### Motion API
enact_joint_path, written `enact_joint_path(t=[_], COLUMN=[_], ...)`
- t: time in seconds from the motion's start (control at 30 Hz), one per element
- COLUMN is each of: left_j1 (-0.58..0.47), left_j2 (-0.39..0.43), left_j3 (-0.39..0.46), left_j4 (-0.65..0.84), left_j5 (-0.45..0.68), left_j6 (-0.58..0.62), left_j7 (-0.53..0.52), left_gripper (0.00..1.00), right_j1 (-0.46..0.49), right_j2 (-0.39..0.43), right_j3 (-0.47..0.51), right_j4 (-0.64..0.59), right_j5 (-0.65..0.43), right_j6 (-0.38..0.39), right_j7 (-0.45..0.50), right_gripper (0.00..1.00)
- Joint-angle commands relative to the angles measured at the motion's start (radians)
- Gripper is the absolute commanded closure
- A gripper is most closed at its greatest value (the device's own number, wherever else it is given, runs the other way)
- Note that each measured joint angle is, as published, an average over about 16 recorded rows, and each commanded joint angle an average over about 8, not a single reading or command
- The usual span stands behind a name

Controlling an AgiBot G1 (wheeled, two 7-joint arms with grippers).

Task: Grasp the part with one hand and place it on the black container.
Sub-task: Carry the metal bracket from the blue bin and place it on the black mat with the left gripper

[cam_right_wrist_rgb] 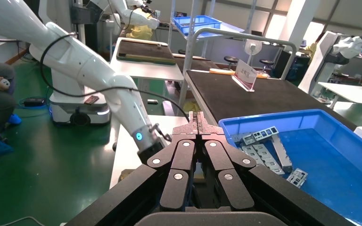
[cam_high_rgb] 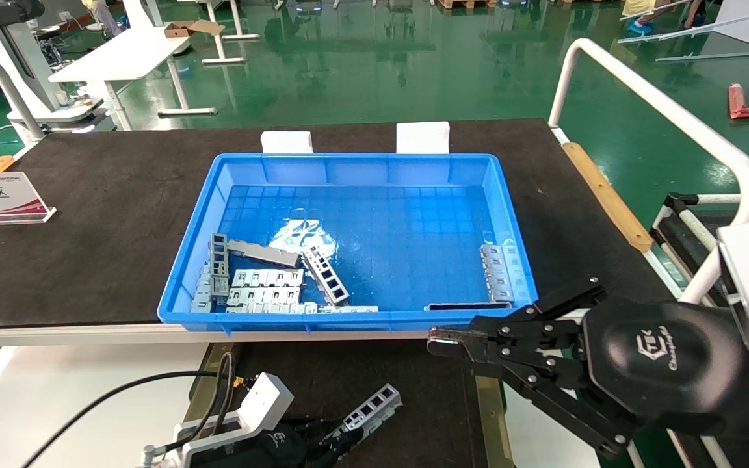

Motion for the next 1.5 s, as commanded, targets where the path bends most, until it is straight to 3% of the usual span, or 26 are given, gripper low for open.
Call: enact_joint_path(t=[0.03,0.5,1.3,1.37,1.4,1.43,1.5], left_j1=[0.004,0.017,0.010,0.008,0.008,0.008,0.008], left_j2=[0.027,0.209,0.383,0.391,0.394,0.397,0.401], left_j3=[0.011,0.030,0.084,0.088,0.090,0.091,0.094], left_j4=[0.036,0.180,0.270,0.272,0.273,0.273,0.272], left_j5=[-0.002,-0.068,-0.176,-0.184,-0.188,-0.192,-0.199], left_j6=[-0.037,-0.291,-0.543,-0.555,-0.561,-0.567,-0.577], left_j7=[-0.034,-0.209,-0.389,-0.399,-0.403,-0.407,-0.416], left_gripper=[1.00,1.00,1.00,0.98,0.94,0.87,0.62], right_j1=[0.000,0.000,0.000,0.000,0.000,0.000,0.000], right_j2=[0.000,0.000,0.000,0.000,0.000,0.000,0.000], right_j3=[0.000,0.000,-0.001,-0.001,-0.001,-0.001,-0.001], right_j4=[0.000,0.000,0.000,0.000,0.000,0.000,0.000], right_j5=[0.000,0.000,0.000,0.001,0.001,0.001,0.001], right_j6=[0.000,0.000,0.000,0.000,0.000,0.000,0.000], right_j7=[0.000,0.000,0.000,0.000,0.000,0.000,0.000], right_gripper=[1.00,1.00,1.00,0.92,0.80,0.67,0.42])
